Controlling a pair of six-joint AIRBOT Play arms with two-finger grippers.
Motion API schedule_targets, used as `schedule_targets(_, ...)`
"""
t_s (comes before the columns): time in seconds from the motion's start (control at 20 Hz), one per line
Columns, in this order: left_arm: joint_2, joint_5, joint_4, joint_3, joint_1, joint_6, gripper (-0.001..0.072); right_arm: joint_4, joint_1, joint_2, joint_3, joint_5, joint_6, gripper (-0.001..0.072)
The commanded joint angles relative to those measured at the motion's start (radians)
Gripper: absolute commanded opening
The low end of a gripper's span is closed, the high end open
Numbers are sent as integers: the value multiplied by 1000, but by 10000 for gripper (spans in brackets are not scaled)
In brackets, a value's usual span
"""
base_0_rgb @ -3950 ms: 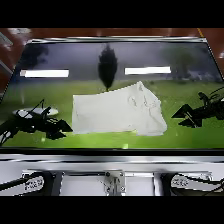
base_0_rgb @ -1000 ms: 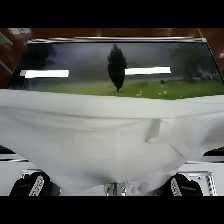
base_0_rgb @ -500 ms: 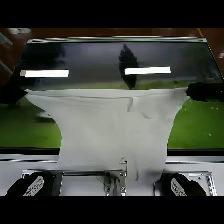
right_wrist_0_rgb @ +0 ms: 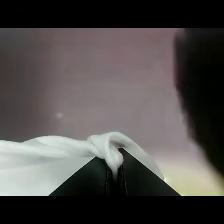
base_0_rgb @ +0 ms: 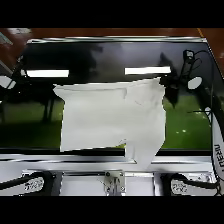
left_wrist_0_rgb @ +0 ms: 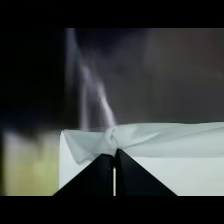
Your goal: Fold the shirts.
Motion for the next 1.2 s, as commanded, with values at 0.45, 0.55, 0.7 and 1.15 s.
schedule_targets(0.45,-188,-100,15,10,-13,26,37,-24,9,-119,-2,110,112,64)
schedule_targets(0.55,-188,-259,88,20,-10,26,37,-114,-13,-95,-2,277,149,64)
schedule_targets(0.7,-189,-400,132,19,-10,24,37,-259,-39,-90,-3,497,274,64)
schedule_targets(1.15,-211,-459,129,32,-25,-89,306,-256,-34,-111,14,568,286,575)
